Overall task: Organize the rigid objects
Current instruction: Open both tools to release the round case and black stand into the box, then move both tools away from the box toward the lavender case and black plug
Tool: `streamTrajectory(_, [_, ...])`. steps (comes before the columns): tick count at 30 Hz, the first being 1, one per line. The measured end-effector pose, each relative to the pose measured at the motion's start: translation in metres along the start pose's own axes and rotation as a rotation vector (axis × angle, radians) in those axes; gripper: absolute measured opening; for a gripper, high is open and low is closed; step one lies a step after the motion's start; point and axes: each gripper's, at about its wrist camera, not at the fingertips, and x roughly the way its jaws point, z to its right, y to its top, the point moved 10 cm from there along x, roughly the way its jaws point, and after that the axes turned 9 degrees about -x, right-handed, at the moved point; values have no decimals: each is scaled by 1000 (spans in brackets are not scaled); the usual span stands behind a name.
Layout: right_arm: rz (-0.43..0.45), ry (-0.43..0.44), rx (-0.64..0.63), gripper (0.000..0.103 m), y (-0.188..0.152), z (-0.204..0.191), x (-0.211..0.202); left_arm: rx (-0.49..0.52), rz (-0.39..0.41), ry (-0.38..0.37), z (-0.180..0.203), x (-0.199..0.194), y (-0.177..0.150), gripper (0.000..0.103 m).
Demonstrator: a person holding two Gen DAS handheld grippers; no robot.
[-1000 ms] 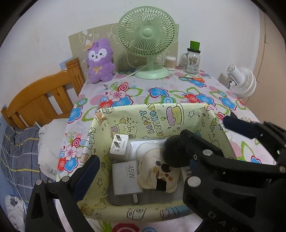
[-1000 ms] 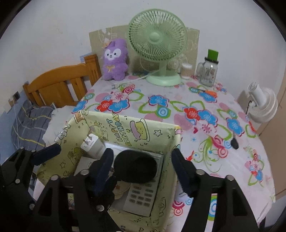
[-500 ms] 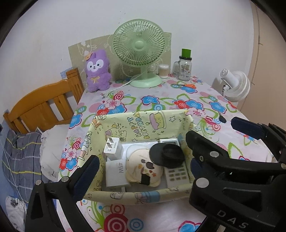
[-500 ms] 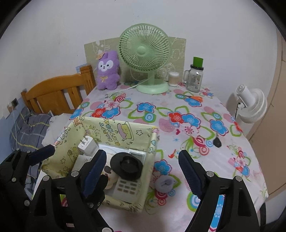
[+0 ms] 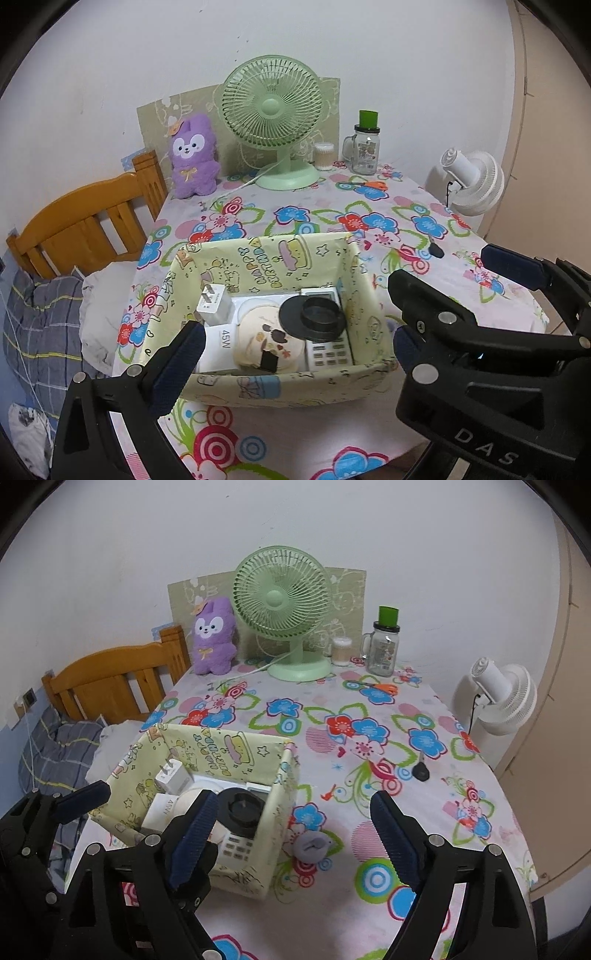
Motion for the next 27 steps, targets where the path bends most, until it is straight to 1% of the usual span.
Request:
streamTrajectory(15, [18,-58,43,88,-11,49,-26,40,21,-53,55,-9,0,103])
streamTrajectory(23, [14,-103,83,89,-22,79,-34,74,19,-94,85,-9,-3,103])
streamTrajectory(27, [12,-144,84,89,-27,92,-38,87,15,-119,99,-6,-6,103])
